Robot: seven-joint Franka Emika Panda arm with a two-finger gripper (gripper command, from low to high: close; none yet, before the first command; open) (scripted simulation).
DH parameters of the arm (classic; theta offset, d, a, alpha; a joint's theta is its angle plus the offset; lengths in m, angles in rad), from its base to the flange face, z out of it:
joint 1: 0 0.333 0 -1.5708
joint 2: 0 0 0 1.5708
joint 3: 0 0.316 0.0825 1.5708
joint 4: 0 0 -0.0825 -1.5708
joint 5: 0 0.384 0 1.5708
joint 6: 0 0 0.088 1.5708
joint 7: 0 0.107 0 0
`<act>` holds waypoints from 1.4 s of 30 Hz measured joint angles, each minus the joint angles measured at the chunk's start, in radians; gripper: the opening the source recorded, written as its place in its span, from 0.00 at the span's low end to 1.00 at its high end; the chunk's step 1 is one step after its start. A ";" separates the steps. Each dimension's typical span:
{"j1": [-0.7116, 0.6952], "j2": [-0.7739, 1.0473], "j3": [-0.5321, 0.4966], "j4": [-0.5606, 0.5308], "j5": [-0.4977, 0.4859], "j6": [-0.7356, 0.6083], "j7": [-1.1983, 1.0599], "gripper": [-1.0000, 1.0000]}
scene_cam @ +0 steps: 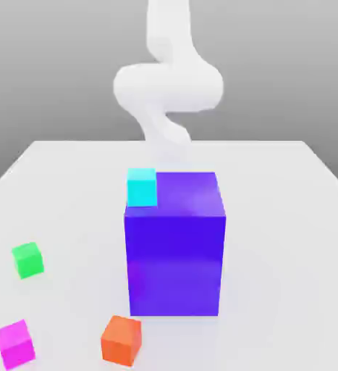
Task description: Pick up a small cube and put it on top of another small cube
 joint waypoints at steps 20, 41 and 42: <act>-0.217 0.732 -0.114 -0.005 0.039 0.227 0.291 0.50; -0.328 1.222 -0.112 0.029 0.165 0.449 0.345 0.00; -0.323 1.197 -0.119 0.024 0.158 0.430 0.350 0.00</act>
